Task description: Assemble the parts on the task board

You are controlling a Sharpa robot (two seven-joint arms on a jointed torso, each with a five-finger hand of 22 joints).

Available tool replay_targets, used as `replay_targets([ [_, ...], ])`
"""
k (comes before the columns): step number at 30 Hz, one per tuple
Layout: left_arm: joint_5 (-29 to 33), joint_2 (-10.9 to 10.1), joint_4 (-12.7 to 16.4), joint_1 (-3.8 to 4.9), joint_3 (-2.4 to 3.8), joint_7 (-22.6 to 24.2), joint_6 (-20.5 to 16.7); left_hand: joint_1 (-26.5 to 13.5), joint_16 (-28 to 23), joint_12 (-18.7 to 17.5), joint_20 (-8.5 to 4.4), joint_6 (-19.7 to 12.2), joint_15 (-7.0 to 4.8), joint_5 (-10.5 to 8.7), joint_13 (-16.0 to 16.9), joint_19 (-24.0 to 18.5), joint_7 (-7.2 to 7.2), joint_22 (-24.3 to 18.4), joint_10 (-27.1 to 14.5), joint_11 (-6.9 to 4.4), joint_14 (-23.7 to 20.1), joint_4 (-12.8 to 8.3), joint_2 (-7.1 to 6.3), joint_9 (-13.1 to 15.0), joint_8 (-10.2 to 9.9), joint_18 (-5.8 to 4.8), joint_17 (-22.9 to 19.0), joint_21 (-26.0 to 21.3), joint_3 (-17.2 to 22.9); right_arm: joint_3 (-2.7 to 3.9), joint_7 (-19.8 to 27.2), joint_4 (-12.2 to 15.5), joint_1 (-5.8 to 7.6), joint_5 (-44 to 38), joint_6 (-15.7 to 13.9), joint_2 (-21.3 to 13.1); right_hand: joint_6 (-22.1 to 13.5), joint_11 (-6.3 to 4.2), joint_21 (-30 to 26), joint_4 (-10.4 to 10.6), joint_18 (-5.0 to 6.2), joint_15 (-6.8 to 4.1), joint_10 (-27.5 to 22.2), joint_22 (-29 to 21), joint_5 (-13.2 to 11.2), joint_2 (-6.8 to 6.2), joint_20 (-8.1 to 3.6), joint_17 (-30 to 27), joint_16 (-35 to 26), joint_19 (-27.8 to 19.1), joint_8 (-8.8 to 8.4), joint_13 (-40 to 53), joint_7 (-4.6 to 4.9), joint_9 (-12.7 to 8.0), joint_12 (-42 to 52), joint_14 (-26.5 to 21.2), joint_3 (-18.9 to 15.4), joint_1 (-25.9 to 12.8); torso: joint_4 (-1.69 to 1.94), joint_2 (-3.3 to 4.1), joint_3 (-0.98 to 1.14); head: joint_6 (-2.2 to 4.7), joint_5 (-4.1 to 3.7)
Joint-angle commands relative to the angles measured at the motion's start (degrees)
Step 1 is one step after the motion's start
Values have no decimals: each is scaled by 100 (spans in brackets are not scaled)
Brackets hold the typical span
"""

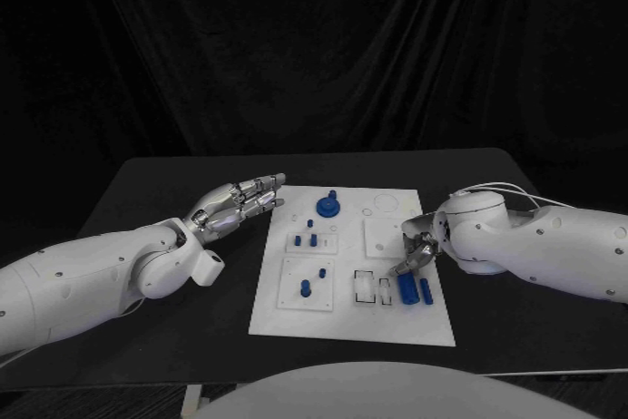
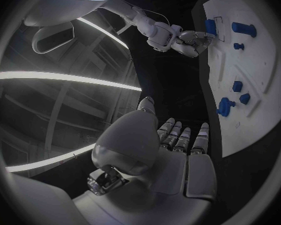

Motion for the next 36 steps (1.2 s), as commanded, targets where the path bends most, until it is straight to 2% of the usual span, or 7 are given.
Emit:
replay_targets([
  [1, 48, 15, 15, -7, 6, 45, 34, 57, 39, 25, 27, 51, 36, 19, 9, -4, 183, 6, 3, 40, 1, -6, -3, 9, 20, 51, 1, 22, 29, 1, -103, -4, -22, 178, 78, -13, -37, 27, -24, 5, 29, 32, 608, 1410, 26, 70, 38, 1509, 14, 457, -19, 1507, 14, 11, 15, 600, 29, -14, -4, 0, -1, -1, -11],
  [21, 48, 26, 16, -9, 6, 6, 41, 76, 43, 33, 27, 113, 42, 26, 10, -2, 208, 8, 5, 52, 3, -4, -18, 17, 34, 44, 2, 24, 31, 1, -111, 7, -62, 319, 1, -24, -73, 31, -106, -52, 53, 37, 608, 1378, -142, 47, 43, 1479, 1, 412, -29, 1507, 18, 114, 15, 593, 29, 83, -1, -1, -1, -1, -22],
  [23, 48, 25, 17, -9, 6, 4, 42, 76, 43, 33, 27, 113, 42, 26, 10, -2, 208, 8, 5, 52, 3, -4, -18, 17, 34, 44, 2, 24, 31, 1, -112, 7, -63, 320, -6, -25, -85, 27, -115, -91, 55, 32, 608, 1375, -49, 35, 41, 1466, -5, 409, -21, 1507, 14, 172, 15, 590, 49, 178, -2, -1, -2, -1, -21],
  [26, 48, 25, 18, -9, 6, 1, 43, 81, 43, 34, 27, 126, 44, 27, 10, -1, 212, 10, 5, 55, 3, -5, -21, 19, 37, 42, 2, 25, 32, 1, -113, 8, -65, 320, -33, -23, -91, -1, -136, -228, 60, 8, 608, 1368, 384, 23, 19, 1441, -17, 401, 59, 1507, -20, 415, 15, 584, 117, 411, 1, -1, -1, -1, -27],
  [28, 48, 26, 18, -9, 6, -1, 44, 81, 43, 34, 27, 126, 44, 27, 10, -1, 212, 10, 5, 55, 3, -5, -21, 19, 37, 42, 2, 25, 32, 1, -113, 8, -66, 320, -59, -22, -106, -15, -144, -297, 61, -4, 608, 1366, 551, 13, 9, 1438, -19, 398, 101, 1507, -34, 539, 15, 583, 146, 491, -1, -2, -2, -1, -25],
  [31, 48, 27, 18, -9, 6, -6, 46, 93, 44, 29, 27, 133, 47, 33, 9, 0, 218, 10, 4, 60, 3, -9, -27, 19, 40, 40, 2, 25, 35, 1, -112, 12, -67, 321, -142, -23, -140, -58, -148, -424, 62, -39, 608, 1367, 952, 13, -25, 1431, -22, 400, 274, 1507, -80, 942, 15, 582, 223, 573, 1, -2, -1, -1, -23],
  [36, 48, 31, 14, -10, 6, -20, 54, 110, 44, 32, 27, 139, 49, 41, 9, -1, 225, 8, 3, 65, 3, -16, -34, 19, 42, 36, 2, 26, 40, 1, -111, 32, -68, 321, -326, -53, -214, -90, -135, -513, 57, -65, 608, 1373, 1183, 33, -53, 1447, -14, 410, 406, 1507, -115, 1256, 15, 586, 319, 602, 2, 0, 0, -1, -19],
])
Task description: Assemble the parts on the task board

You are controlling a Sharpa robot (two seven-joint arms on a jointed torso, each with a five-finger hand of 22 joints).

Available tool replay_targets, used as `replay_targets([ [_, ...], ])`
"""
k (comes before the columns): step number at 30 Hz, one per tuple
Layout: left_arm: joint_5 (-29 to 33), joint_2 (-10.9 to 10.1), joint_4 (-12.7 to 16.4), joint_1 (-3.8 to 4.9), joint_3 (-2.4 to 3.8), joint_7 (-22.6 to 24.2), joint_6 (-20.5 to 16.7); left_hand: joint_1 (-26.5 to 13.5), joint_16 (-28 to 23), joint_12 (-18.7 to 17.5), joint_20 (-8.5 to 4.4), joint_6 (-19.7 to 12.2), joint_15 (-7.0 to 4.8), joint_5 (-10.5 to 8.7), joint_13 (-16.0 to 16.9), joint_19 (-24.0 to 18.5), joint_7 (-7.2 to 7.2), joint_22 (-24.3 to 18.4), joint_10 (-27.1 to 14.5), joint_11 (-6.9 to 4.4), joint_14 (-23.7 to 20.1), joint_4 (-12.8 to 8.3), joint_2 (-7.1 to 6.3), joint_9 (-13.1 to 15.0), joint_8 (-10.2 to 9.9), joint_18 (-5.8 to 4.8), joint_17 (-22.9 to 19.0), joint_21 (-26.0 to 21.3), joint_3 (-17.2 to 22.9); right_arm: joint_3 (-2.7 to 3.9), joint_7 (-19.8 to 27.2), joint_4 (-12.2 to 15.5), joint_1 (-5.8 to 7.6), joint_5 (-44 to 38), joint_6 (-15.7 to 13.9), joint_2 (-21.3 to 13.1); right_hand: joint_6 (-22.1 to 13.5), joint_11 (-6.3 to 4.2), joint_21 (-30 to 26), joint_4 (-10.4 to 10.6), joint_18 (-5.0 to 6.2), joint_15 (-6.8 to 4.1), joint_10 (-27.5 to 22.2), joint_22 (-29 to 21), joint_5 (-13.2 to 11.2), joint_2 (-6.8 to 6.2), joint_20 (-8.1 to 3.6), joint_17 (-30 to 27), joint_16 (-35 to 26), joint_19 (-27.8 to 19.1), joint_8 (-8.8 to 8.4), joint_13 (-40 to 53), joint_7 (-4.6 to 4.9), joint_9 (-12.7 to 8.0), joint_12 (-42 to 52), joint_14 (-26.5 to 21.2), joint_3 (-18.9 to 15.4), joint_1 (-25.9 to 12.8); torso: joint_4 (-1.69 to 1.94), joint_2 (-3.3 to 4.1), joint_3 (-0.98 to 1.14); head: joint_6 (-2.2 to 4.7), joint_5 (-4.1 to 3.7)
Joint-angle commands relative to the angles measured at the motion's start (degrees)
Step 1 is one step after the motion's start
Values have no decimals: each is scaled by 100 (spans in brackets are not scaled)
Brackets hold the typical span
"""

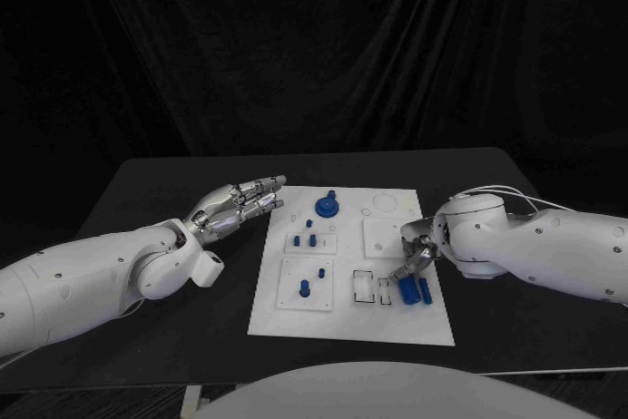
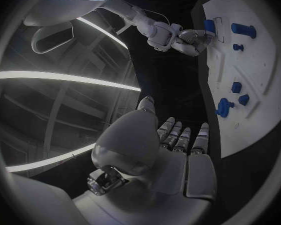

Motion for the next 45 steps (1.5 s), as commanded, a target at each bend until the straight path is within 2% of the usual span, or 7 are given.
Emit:
replay_targets([
  [1, 48, 13, 11, -8, 6, 45, 54, 63, 22, 32, 27, 25, 50, 36, 5, 0, 215, 4, 5, 26, 3, 0, 14, 8, 20, 37, 1, 26, 24, 1, -99, 25, -13, 1, -264, -32, -19, -43, -7, -37, 58, -53, 607, 1374, 56, 50, -53, 1448, -15, 410, 36, 1509, -23, 84, 15, 589, 20, 99, 1, 3, 1, -1, 5],
  [3, 48, 14, 9, -9, 6, 40, 59, 74, 23, 30, 27, 31, 51, 42, 5, 0, 219, 6, 4, 29, 3, -4, 10, 8, 21, 35, 2, 26, 28, 1, -99, 42, -13, 38, -371, -63, -53, -54, -9, -76, 58, -66, 607, 1374, 178, 54, -63, 1432, -22, 410, 81, 1509, -35, 208, 15, 586, 74, 102, -3, 3, -1, -1, 12],
  [7, 48, 17, 4, -11, 6, 33, 66, 74, 23, 30, 27, 31, 51, 42, 5, 0, 219, 6, 4, 29, 3, -4, 10, 8, 21, 35, 2, 26, 28, 2, -97, 83, -11, 200, -509, -117, -80, -60, -17, -95, 60, -71, 607, 1372, 261, 57, -69, 1418, -29, 407, 102, 1509, -40, 281, 15, 582, 113, 97, -6, 0, -1, -1, 27],
  [23, 48, 62, -28, -20, 6, 12, 99, 95, 23, 31, 27, 28, 55, 55, 5, 1, 226, 5, 3, 33, 3, -10, 7, 7, 20, 31, 1, 27, 37, 3, -77, 333, 95, 1267, -942, -223, -188, -58, -80, -154, 77, -74, 607, 1348, 457, 68, -76, 1304, -83, 377, 81, 1509, -30, 391, 15, 556, 238, 90, -3, -4, -1, -1, 21],
  [33, 48, 59, -23, -22, 6, -4, 126, 115, 23, 40, 28, 32, 58, 65, 6, 1, 230, 5, 4, 39, 3, -16, 1, 6, 20, 27, 1, 27, 45, 2, -62, 312, 100, 1468, -1084, -8, -247, -45, -133, -172, 91, -67, 607, 1329, 447, 67, -72, 1284, -94, 350, 40, 1509, -12, 391, 15, 552, 276, 80, 2, 0, -2, -1, 32],
  [45, 48, 44, -15, -22, 6, -33, 161, 133, 21, 42, 28, 34, 62, 76, 6, 3, 235, 8, 4, 46, 2, -22, -4, 6, 20, 24, 1, 29, 53, 1, -26, 145, 77, 1492, -1285, 303, -304, -12, -165, -186, 98, -40, 607, 1318, 221, 73, -51, 1264, -104, 336, -33, 1509, 28, 383, 15, 548, 328, 19, 2, 6, -3, -1, 77],
])
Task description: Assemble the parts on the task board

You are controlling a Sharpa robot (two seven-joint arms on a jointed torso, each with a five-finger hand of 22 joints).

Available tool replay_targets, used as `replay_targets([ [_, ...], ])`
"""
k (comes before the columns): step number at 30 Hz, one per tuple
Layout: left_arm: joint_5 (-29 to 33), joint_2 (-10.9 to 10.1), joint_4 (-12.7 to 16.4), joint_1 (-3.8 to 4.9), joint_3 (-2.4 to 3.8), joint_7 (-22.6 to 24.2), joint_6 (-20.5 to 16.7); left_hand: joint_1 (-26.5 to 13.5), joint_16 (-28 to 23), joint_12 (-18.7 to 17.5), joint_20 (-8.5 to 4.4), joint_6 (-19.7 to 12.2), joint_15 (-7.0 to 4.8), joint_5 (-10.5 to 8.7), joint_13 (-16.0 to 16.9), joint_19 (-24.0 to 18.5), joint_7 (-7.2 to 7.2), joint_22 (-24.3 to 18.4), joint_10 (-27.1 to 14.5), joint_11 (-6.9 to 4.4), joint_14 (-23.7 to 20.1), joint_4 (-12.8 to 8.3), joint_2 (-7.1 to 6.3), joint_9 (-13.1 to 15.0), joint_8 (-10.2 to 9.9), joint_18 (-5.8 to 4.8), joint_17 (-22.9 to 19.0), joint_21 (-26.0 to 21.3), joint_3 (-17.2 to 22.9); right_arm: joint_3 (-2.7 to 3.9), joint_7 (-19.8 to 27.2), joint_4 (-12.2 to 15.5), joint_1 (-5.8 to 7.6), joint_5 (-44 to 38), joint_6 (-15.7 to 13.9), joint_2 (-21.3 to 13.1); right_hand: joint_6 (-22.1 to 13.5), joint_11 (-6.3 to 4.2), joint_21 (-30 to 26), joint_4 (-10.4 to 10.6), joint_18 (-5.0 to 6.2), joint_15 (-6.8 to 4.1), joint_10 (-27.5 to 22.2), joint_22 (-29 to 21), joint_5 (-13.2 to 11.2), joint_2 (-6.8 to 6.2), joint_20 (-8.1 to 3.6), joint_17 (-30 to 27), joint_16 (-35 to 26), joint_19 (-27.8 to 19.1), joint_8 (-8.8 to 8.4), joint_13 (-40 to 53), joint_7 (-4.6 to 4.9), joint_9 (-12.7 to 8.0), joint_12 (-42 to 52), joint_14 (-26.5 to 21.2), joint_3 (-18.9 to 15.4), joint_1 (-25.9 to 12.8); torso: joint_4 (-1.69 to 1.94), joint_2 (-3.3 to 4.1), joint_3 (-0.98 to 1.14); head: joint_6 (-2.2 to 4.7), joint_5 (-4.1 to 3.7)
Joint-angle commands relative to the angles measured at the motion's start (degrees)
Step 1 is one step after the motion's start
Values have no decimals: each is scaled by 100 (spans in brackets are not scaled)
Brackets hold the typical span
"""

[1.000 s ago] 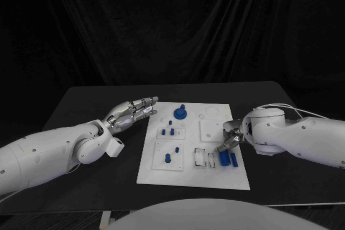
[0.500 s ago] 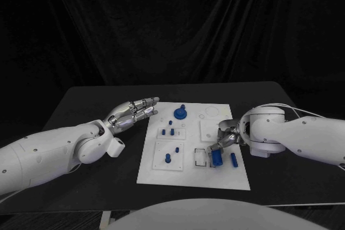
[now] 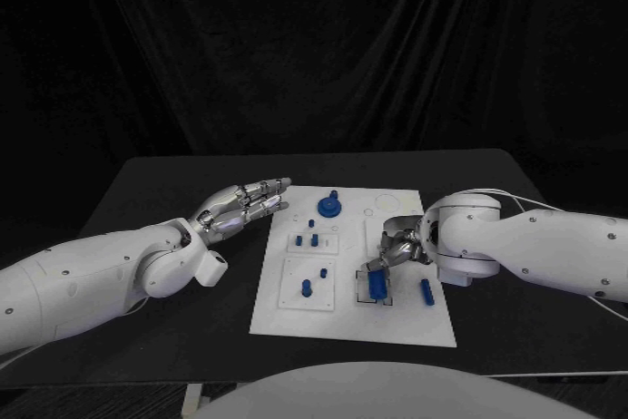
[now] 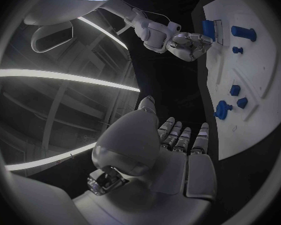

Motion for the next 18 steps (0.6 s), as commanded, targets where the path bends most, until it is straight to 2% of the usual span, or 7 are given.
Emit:
replay_targets([
  [1, 48, 0, 14, -8, 6, 34, 88, 47, 21, 18, 28, 35, 41, 32, 8, 3, 235, 9, 4, 47, -19, -6, -5, 8, 20, 24, 0, 29, 37, 3, -31, -34, -19, 64, -189, 42, -49, 32, -28, -217, 98, -9, 572, 1314, -32, 18, -9, 1263, -37, 335, -26, 1506, -2, -5, 15, 545, 247, -39, 1, 8, 1, -1, 23],
  [7, 48, 8, 3, -9, 6, 14, 118, 50, 20, 19, 28, 32, 42, 32, 8, 2, 237, 7, 4, 49, -19, -6, -6, 8, 20, 23, 0, 28, 38, 3, -34, -78, -49, 65, -196, 104, -61, 38, -38, -218, 101, -4, 572, 1311, -86, 31, -4, 1244, -46, 331, -44, 1506, 4, -10, 15, 541, 263, -47, 6, 6, 4, -1, 9],
  [10, 48, 12, -1, -10, 6, 9, 129, 50, 20, 19, 28, 32, 42, 32, 8, 2, 237, 7, 4, 49, -19, -6, -6, 8, 20, 23, 0, 28, 38, 3, -36, -81, -68, 65, -194, 117, -42, 45, -48, -239, 103, 5, 572, 1308, -353, 33, 8, 1228, -54, 329, -64, 1506, 11, -8, 15, 538, 276, -61, 6, 5, 5, -1, 12],
  [18, 48, 9, -1, -11, 6, 1, 136, 50, 20, 19, 28, 32, 42, 32, 8, 2, 237, 7, 4, 49, -19, -6, -6, 8, 20, 23, 0, 28, 38, 3, -51, -78, -100, 66, -163, 141, -40, 47, -53, -247, 104, 7, 572, 1307, -411, 39, 10, 1219, -59, 327, -72, 1506, 12, -9, 15, 536, 283, -61, -1, 4, 2, -1, 1],
])
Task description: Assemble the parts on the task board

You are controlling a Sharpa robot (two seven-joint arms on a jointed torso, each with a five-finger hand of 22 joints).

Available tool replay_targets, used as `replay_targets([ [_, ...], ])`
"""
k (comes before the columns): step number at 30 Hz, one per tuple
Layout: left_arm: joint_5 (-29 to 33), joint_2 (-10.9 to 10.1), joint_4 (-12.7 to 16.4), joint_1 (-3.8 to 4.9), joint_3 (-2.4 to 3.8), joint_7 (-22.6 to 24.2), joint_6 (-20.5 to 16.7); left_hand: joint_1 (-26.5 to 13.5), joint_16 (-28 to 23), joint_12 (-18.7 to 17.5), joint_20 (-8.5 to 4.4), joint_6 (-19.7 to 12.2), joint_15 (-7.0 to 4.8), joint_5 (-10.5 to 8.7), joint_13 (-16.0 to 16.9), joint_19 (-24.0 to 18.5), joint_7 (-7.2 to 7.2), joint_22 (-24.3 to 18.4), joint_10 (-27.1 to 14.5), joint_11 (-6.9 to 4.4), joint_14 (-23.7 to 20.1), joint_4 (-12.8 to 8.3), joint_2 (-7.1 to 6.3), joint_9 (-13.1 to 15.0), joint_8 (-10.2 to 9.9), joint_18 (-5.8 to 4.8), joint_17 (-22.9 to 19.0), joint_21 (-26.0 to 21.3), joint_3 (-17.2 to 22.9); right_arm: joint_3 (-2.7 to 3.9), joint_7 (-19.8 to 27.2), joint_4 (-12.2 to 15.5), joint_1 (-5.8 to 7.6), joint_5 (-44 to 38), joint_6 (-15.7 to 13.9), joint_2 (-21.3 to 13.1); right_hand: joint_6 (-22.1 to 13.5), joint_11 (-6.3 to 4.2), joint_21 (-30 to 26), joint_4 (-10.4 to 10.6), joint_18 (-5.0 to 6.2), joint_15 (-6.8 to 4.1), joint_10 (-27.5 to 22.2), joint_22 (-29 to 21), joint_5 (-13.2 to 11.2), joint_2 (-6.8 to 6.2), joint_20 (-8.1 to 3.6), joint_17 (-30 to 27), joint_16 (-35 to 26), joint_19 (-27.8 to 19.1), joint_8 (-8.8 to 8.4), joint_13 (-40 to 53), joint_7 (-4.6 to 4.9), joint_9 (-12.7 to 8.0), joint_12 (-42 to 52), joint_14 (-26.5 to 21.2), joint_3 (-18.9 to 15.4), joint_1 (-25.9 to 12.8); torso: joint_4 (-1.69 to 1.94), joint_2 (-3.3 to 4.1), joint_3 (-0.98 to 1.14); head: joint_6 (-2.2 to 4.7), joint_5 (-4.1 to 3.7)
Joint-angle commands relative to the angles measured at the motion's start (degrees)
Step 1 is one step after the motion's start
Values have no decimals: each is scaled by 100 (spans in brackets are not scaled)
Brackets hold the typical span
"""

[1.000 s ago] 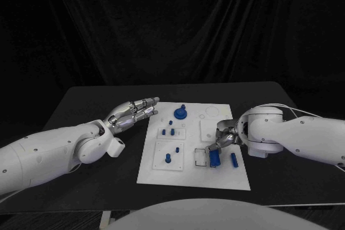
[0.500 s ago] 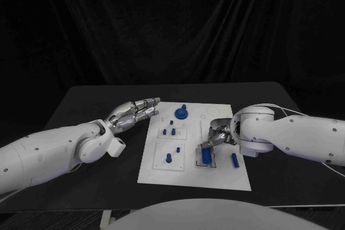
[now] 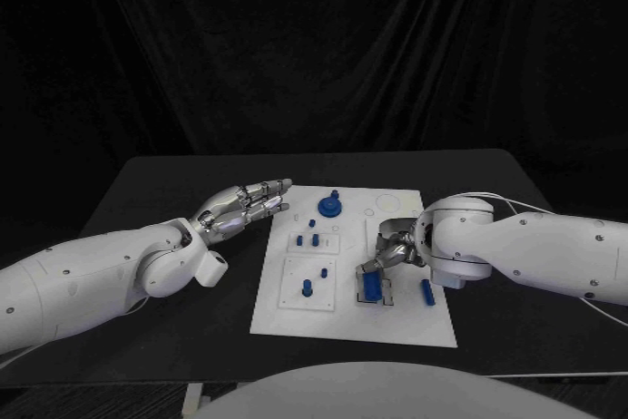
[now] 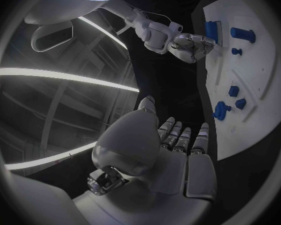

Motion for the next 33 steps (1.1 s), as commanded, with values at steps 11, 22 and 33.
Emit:
replay_targets([
  [11, 48, 4, 6, -11, 6, 37, 86, 50, 20, 19, 28, 32, 27, 32, 8, 2, 237, 7, 4, 49, -4, -6, -6, 8, 20, 23, -1, 28, 38, 1, -76, -2, -66, -49, -3, 32, -11, 26, -99, -107, 123, 8, 587, 1282, -285, 42, 18, 1136, -81, 295, -63, 1507, 2, 2, 15, 513, 154, -97, -8, -2, 0, -1, 30],
  [22, 48, 7, 4, -12, 6, 21, 106, 67, 24, 48, 28, 44, 35, 38, 12, 3, 248, 7, 12, 67, -3, -4, -10, 9, 22, 17, 0, 30, 46, 1, -85, -2, -88, -127, -28, 25, 26, 43, -167, 84, 136, 22, 587, 1264, -1550, 93, 34, 1070, -117, 278, -135, 1507, 19, 9, 15, 501, -101, -363, -4, 0, 0, -1, 20],
  [33, 48, 5, 4, -14, 6, 0, 116, 74, 24, 61, 28, 56, 41, 39, 14, 4, 258, 8, 20, 79, -3, 0, -8, 11, 24, 14, 0, 30, 52, 1, -90, -19, -95, -146, -29, 29, 68, 41, -207, 268, 144, 20, 587, 1255, -2088, 176, 33, 1033, -137, 269, -154, 1507, 17, 37, 15, 494, -306, -498, -7, -2, 0, -1, 35],
])
